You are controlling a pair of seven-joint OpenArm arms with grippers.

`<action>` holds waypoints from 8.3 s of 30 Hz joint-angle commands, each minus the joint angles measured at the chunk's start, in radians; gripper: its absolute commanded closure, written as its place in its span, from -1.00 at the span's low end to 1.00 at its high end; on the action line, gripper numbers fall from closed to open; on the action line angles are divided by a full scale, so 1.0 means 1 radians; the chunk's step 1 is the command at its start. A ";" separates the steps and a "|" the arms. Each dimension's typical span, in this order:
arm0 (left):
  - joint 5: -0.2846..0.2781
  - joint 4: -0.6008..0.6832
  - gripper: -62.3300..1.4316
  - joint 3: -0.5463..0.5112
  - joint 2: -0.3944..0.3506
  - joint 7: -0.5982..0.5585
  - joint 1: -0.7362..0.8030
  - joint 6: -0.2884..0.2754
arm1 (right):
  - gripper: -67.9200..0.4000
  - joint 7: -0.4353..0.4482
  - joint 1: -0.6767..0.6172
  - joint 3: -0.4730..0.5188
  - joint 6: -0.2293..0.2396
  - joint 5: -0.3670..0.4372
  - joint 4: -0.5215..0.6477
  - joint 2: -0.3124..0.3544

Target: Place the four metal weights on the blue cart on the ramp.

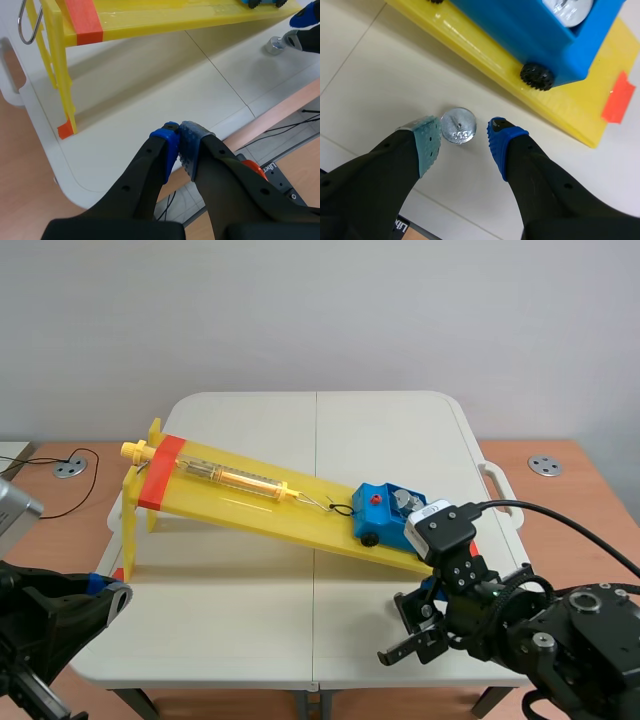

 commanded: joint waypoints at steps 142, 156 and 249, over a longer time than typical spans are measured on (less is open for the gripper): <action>-0.074 0.068 0.85 -0.014 0.008 -0.080 -0.019 -0.014 | 0.90 -0.138 0.174 0.166 0.148 0.375 0.371 0.136; 0.034 0.090 0.86 0.086 0.186 -0.058 -0.156 -0.062 | 0.97 -0.145 -0.224 0.443 0.304 0.496 0.532 0.302; 0.252 0.361 -1.00 0.229 0.212 0.122 0.023 0.139 | -0.77 0.003 -0.346 0.689 0.451 0.586 0.565 0.260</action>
